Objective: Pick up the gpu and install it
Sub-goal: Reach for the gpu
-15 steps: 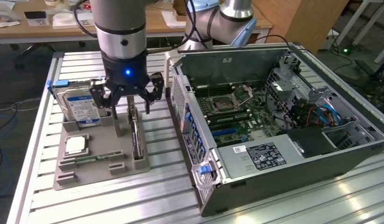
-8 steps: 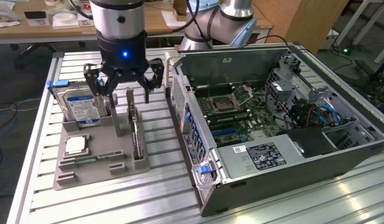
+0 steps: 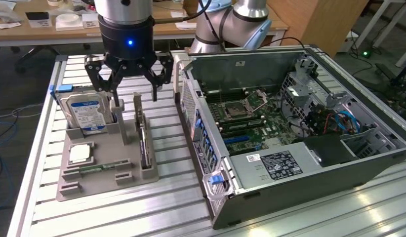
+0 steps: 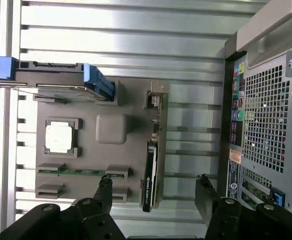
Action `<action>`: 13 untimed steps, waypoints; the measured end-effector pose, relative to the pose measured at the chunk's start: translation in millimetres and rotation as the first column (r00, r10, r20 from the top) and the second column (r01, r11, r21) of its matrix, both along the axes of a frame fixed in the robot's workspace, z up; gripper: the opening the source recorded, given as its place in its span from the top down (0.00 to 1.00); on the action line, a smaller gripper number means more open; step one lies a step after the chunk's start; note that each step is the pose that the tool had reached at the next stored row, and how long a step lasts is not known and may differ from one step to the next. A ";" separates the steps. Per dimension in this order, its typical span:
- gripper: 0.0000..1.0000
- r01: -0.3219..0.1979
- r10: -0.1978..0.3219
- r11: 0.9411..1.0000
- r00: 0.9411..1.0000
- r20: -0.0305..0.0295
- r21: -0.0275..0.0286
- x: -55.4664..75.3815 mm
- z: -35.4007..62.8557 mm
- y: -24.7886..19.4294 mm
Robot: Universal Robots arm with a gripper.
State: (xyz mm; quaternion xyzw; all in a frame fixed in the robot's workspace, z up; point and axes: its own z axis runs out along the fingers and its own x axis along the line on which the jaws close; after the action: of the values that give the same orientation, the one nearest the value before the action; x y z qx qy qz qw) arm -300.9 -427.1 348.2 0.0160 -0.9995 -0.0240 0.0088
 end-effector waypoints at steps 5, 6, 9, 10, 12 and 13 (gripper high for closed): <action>0.25 -0.005 0.005 1.000 1.000 0.000 0.000 0.0 0.1 0.0; 0.31 -0.009 0.009 1.000 1.000 0.000 0.000 0.0 0.1 -0.1; 0.43 -0.031 0.031 1.000 1.000 0.000 -0.002 0.0 0.1 -0.1; 0.49 -0.042 0.042 0.999 0.999 0.000 -0.004 -0.1 0.1 -0.1; 0.55 -0.072 0.072 0.997 0.997 0.000 -0.004 -0.2 0.1 -0.1; 0.61 -0.086 0.086 0.996 0.996 0.000 -0.004 -0.2 0.1 -0.1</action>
State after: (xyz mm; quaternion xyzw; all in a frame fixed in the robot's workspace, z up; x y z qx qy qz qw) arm -301.1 -427.2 348.3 0.0587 -0.9980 -0.0216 0.0099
